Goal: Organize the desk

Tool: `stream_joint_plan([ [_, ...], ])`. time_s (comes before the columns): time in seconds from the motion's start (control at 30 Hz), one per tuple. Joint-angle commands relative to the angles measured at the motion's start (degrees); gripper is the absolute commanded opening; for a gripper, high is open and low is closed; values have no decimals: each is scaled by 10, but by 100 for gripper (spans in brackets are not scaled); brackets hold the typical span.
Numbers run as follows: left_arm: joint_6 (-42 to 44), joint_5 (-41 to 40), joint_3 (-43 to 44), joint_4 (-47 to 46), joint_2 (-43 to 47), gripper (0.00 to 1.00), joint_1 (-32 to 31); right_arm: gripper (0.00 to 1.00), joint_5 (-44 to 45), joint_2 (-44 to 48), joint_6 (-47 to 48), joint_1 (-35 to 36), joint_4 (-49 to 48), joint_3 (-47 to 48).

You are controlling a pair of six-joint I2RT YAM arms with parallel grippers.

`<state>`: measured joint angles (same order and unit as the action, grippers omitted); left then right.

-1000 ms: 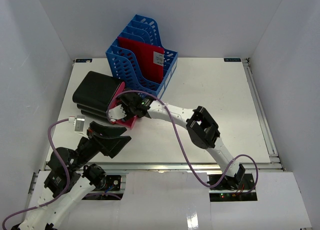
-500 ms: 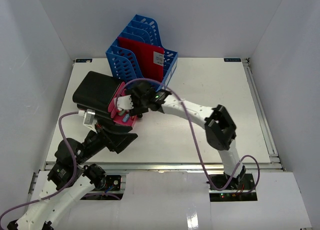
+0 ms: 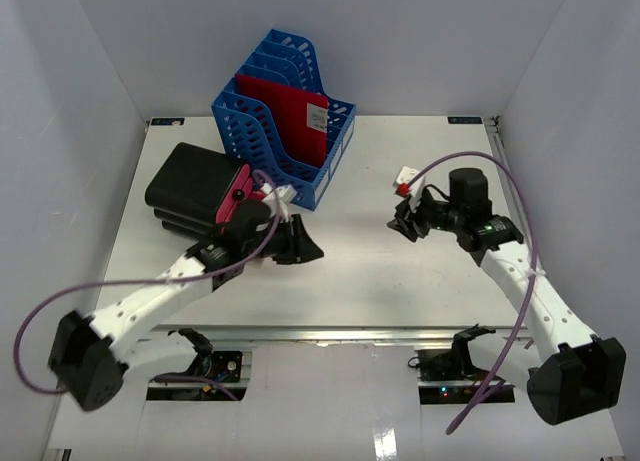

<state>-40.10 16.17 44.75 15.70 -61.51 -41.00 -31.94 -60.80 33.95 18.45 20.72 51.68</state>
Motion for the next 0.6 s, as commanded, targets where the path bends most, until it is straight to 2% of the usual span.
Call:
stream_joint_plan([
  [0.0,99,-192,125,111,-180,51,-46,51,-126,57,-69,-88,-71,-63],
  [0.07,132,-240,167,142,-242,54,-51,50,-152,64,-74,-121,-78,-72],
  [0.23,192,-366,262,210,-380,59,-53,50,-163,86,-73,-149,-78,-84],
  [0.4,218,-444,292,234,-435,59,-49,50,-165,98,-71,-155,-78,-93],
  [0.57,227,-461,291,236,-454,61,-27,51,-167,100,-72,-157,-78,-93],
])
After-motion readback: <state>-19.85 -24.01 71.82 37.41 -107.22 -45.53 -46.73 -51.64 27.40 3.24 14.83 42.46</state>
